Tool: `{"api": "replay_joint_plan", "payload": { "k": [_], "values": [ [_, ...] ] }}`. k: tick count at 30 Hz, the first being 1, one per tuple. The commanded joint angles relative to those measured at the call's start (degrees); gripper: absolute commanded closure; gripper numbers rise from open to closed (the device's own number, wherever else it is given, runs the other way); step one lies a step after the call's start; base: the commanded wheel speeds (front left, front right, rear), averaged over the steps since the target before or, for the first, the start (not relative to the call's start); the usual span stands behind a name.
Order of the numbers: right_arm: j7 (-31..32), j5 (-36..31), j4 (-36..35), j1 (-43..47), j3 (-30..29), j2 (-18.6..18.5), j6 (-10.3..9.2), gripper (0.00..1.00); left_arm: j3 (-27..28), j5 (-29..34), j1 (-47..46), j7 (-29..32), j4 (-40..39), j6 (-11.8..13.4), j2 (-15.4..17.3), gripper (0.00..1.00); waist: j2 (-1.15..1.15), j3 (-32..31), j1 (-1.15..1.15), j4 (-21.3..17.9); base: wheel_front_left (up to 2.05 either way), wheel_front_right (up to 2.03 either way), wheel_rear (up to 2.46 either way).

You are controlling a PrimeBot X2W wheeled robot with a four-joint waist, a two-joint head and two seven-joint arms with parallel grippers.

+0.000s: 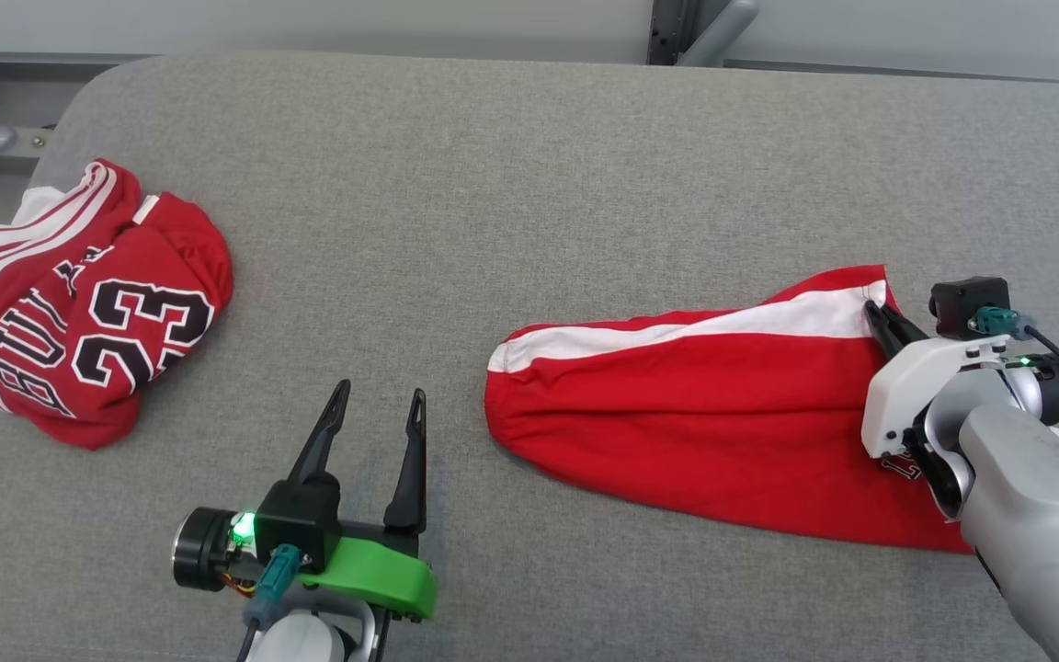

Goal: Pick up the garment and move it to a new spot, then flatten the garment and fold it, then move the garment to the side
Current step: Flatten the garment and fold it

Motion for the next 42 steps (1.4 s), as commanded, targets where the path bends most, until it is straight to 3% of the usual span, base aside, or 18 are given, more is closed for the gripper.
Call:
{"api": "replay_joint_plan", "payload": {
  "k": [1, 10, 13, 17, 21, 33, 42],
  "values": [
    [-0.69, 0.60, -0.44, -0.23, 0.50, -0.71, 0.00, 1.00, 0.29, 0.45, 0.48, -0.16, 0.41, -0.34, 0.00, 0.00, 0.00, -0.57, 0.00, -0.65, 0.00, 0.00, 0.00],
    [-2.43, 3.17, -5.96, 6.14, 2.18, -4.61, -0.01, 1.00, 1.08, -0.01, -1.37, -0.15, 5.02, -1.66, 0.23, 0.00, 0.00, -2.95, 0.00, -4.28, 0.00, 0.00, 0.00],
    [-2.76, 2.56, -7.76, 8.71, 1.45, -5.53, -0.01, 1.00, 1.54, -3.70, -3.42, 0.40, 7.05, -2.96, -0.07, 0.00, 0.00, -3.80, 0.00, -5.63, 0.00, 0.00, 0.00],
    [-2.79, 0.38, -9.50, 11.51, 0.39, -5.68, -0.01, 1.00, 0.20, -9.18, -7.52, 5.74, 9.70, -5.63, -0.44, 0.00, 0.00, -4.64, 0.00, -7.10, 0.00, 0.00, 0.00],
    [-2.82, -2.01, -11.15, 13.49, -0.91, -4.80, -0.01, 1.00, -0.97, -15.00, -13.54, 12.89, 13.64, -6.65, -0.37, 0.00, 0.00, -4.81, 0.00, -7.87, 0.00, 0.00, 0.00],
    [-2.79, -6.08, -12.53, 11.87, -1.16, -2.25, 0.00, 1.00, -13.22, -32.10, -30.65, 28.53, 28.70, -3.73, -0.40, 0.00, 0.00, -0.63, 0.00, -10.77, 0.00, 0.00, 0.00],
    [-2.80, -6.69, -12.13, 10.80, -0.43, -1.19, -0.01, 1.00, -19.44, -33.35, -36.25, 31.91, 36.86, 0.89, -0.39, 0.00, 0.00, -0.12, 0.00, -12.06, 0.00, 0.00, 0.00]
  ]
}}
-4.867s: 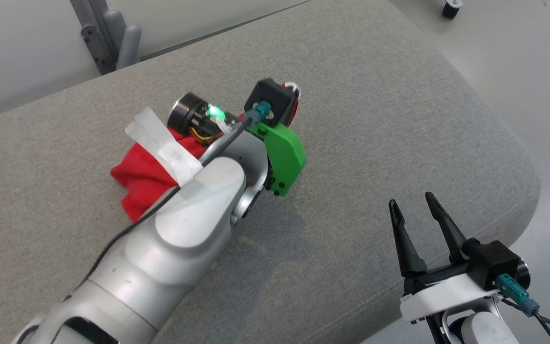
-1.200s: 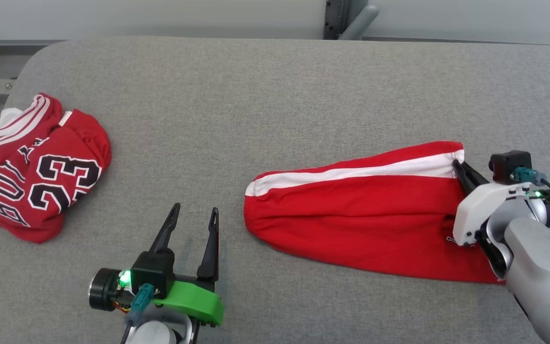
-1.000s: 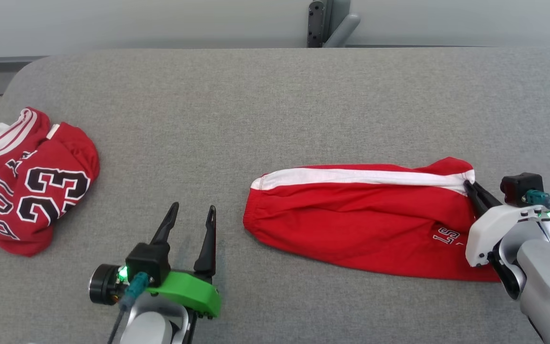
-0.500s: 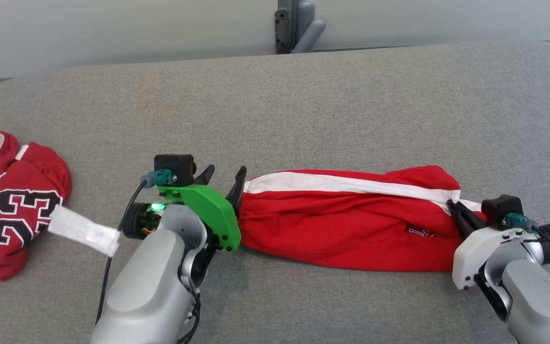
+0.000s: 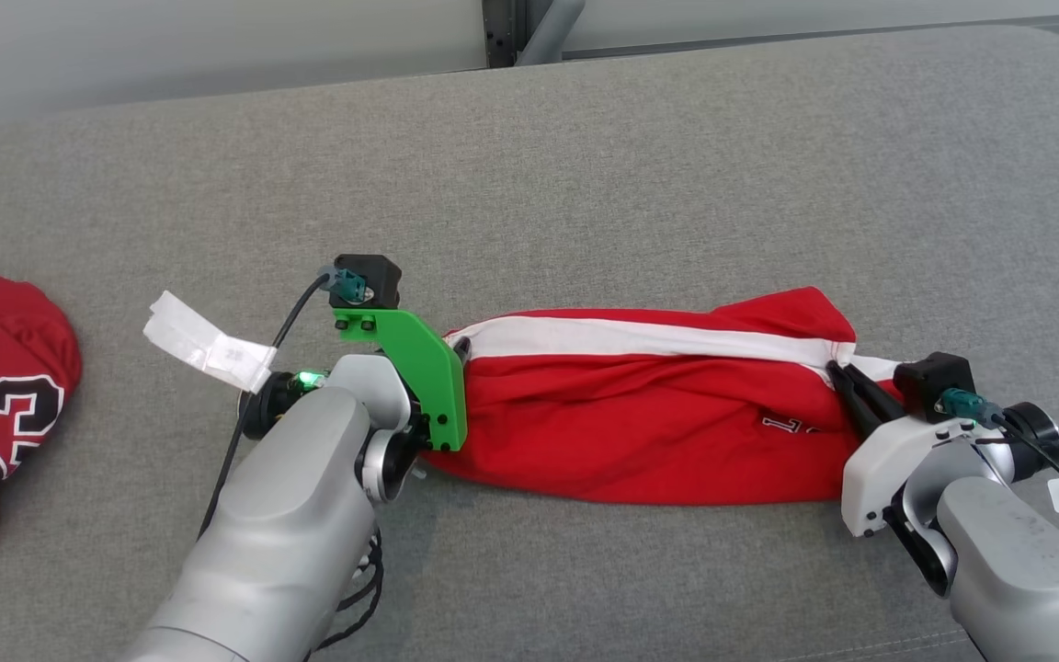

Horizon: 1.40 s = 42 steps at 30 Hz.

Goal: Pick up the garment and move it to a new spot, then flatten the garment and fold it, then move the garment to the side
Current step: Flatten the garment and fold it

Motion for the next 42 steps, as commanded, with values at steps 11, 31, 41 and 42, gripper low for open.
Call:
{"api": "replay_joint_plan", "payload": {
  "k": [11, 31, 41, 42],
  "values": [
    [-0.18, -0.62, -0.23, 0.27, -0.72, 0.16, -0.01, 1.00, -3.53, -2.52, -2.15, 0.87, 4.64, -0.03, 0.22, 0.33, 0.00, -0.04, 0.00, -0.38, 0.00, 0.00, 0.00],
    [-0.17, -0.88, -3.98, -3.60, -5.54, -1.03, -0.01, 1.00, -1.15, -10.22, -6.02, -9.23, 0.42, -4.15, 0.56, 1.00, 0.00, -3.49, 0.00, -0.50, 0.00, 0.00, 0.00],
    [-0.17, 3.65, -14.58, -8.92, -12.05, -1.95, -0.01, 1.00, 5.02, -14.29, -9.80, -15.35, -5.42, -7.52, 3.20, 1.00, 0.00, -7.36, 0.00, -0.93, 0.00, 0.00, 0.00],
    [-0.17, 4.16, -15.37, -9.55, -12.34, -2.10, -0.01, 1.00, 5.40, -14.51, -10.32, -15.15, -6.15, -7.66, 3.57, 1.00, 0.00, -7.65, 0.00, -0.93, 0.00, 0.00, 0.00]
  ]
}}
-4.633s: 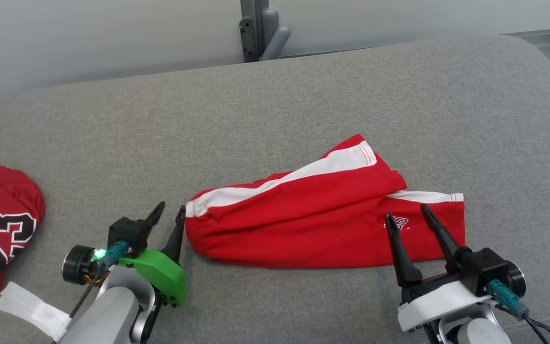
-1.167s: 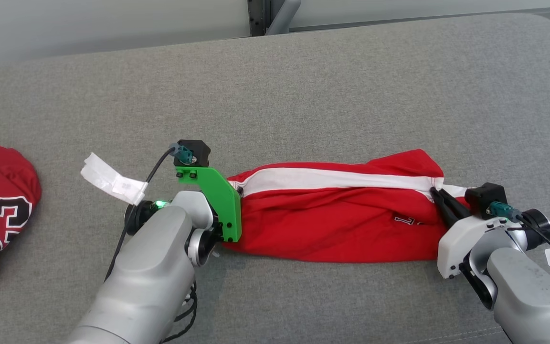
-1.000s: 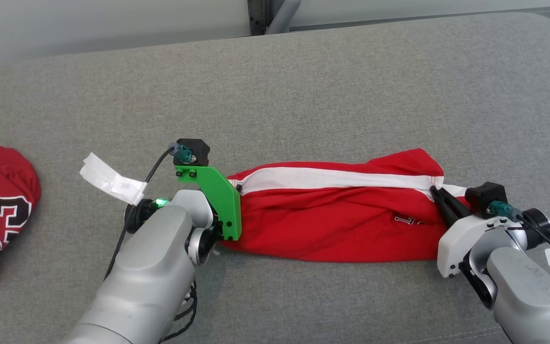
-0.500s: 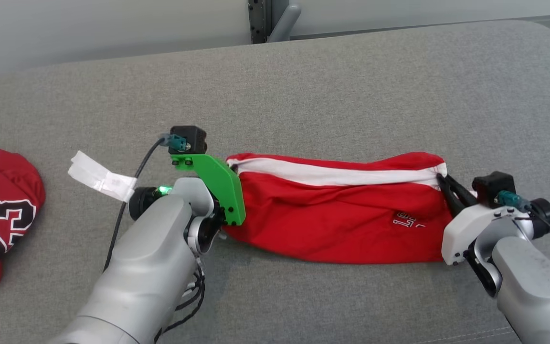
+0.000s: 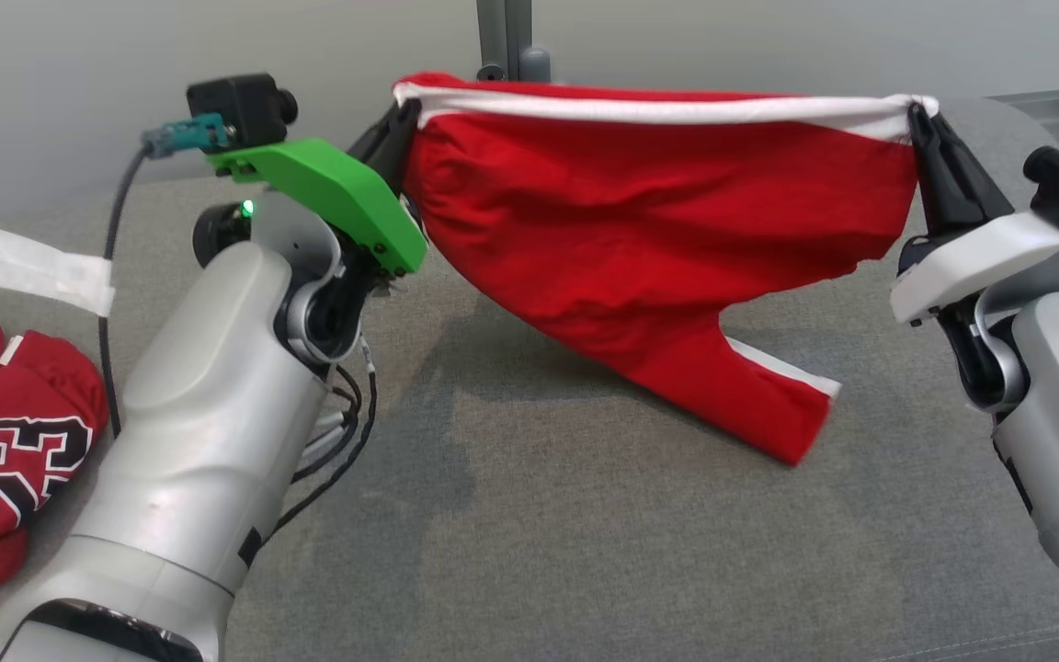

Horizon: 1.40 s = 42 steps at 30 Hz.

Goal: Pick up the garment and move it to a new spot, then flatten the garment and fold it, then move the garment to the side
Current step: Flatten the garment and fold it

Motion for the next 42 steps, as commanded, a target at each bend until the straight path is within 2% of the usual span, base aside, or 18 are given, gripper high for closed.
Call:
{"api": "replay_joint_plan", "payload": {
  "k": [1, 9, 14, 18, 21, 23, 27, 30, 34, 37, 39, 42],
  "values": [
    [-0.16, 0.63, -0.71, -0.97, -0.31, -0.55, -0.02, 1.00, 0.63, -0.50, -1.26, 0.12, -0.77, -0.27, 0.75, 1.00, 0.00, -0.93, 0.00, -0.11, 0.00, 0.00, 0.00],
    [4.21, 7.05, -4.89, -6.93, 1.68, -3.84, -0.01, 1.00, 2.55, -5.00, -4.66, 7.50, -7.88, -1.44, 3.19, 1.00, 0.00, -3.23, 0.00, -1.32, 0.00, 0.00, 0.00],
    [7.52, 10.59, -8.79, -10.15, 1.06, -5.62, -0.01, 1.00, 4.70, -8.89, -6.42, 12.75, -13.11, 1.19, 3.96, 1.00, 0.00, -3.29, 0.00, -2.77, 0.00, 0.00, 0.00],
    [10.20, 9.69, -8.93, -13.15, 1.40, -6.45, -0.01, 1.00, 4.99, -9.69, -8.08, 16.14, -16.28, 3.62, 4.48, 1.00, 0.00, -1.16, 0.00, -3.98, 0.00, 0.00, 0.00],
    [12.46, 10.00, -6.48, -16.45, 2.10, -4.96, -0.01, 1.00, 4.28, -7.73, -10.39, 17.03, -16.13, 5.03, 5.48, 1.00, 0.00, 1.73, 0.00, -4.91, 0.00, 0.00, 0.00],
    [13.34, 10.27, -3.56, -19.76, 2.52, -2.79, -0.01, 1.00, 4.11, -6.89, -12.06, 16.51, -14.62, 4.94, 6.10, 1.00, 0.00, 4.29, 0.00, -5.95, 0.00, 0.00, 0.00],
    [11.68, 9.04, 4.01, -28.91, 2.36, 1.27, -0.01, 1.00, 4.21, -2.97, -19.07, 12.25, -9.99, 3.17, 7.04, 1.00, 0.00, 11.69, 0.00, -7.33, 0.00, 0.00, 0.00],
    [6.86, 6.96, 8.71, -37.31, 1.33, 3.76, -0.01, 1.00, 4.45, -0.19, -25.38, 7.58, -6.62, 0.26, 6.67, 1.00, 0.00, 18.28, 0.00, -7.88, 0.00, 0.00, 0.00],
    [0.60, 0.70, 12.65, -47.11, -0.72, 4.64, -0.01, 1.00, 2.45, 6.28, -34.87, -3.66, -4.49, -2.82, 7.73, 1.00, 0.00, 26.53, 0.00, -7.61, 0.00, 0.00, 0.00],
    [-0.14, -4.58, 11.26, -50.42, -2.09, 5.42, -0.01, 1.00, -0.41, 9.22, -37.59, -12.38, -3.23, -3.50, 7.54, 1.00, 0.00, 31.37, 0.00, -7.11, 0.00, 0.00, 0.00],
    [-0.12, -6.04, 9.64, -50.38, -2.94, 5.73, -0.01, 1.00, -2.21, 9.24, -38.03, -13.82, -3.96, -3.57, 7.47, 1.00, 0.00, 32.83, 0.00, -6.95, 0.00, 0.00, 0.00],
    [-0.12, -9.79, 5.63, -46.65, -4.48, 6.44, -0.01, 1.00, -6.77, 9.34, -36.53, -16.38, -5.27, -3.58, 9.89, 1.00, 0.00, 36.30, 0.00, -6.26, 0.00, 0.00, 0.00]
  ]
}}
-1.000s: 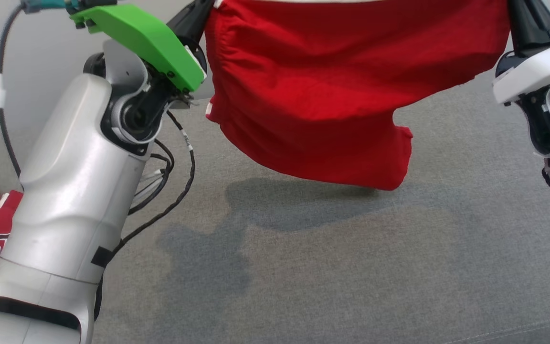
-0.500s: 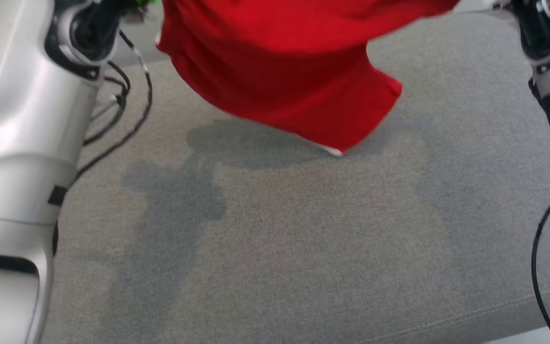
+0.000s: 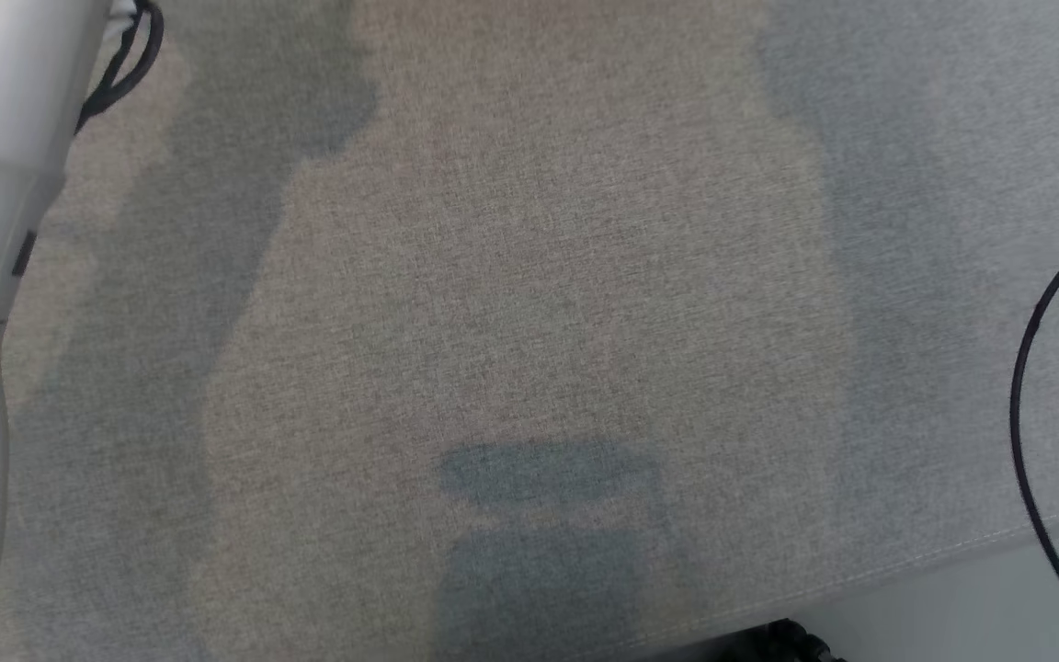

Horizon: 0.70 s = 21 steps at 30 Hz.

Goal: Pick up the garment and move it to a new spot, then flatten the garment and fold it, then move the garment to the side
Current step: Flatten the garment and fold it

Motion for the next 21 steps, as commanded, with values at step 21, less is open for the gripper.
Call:
{"api": "replay_joint_plan", "payload": {
  "k": [21],
  "values": [
    [-0.16, 0.78, -24.20, 48.35, -3.67, -3.63, 0.00, 1.00, 10.01, 14.81, 48.78, -0.52, -26.76, -0.15, 2.82, 1.00, 0.00, 0.82, -0.01, 3.16, 0.00, 0.00, 0.00]
  ]
}}
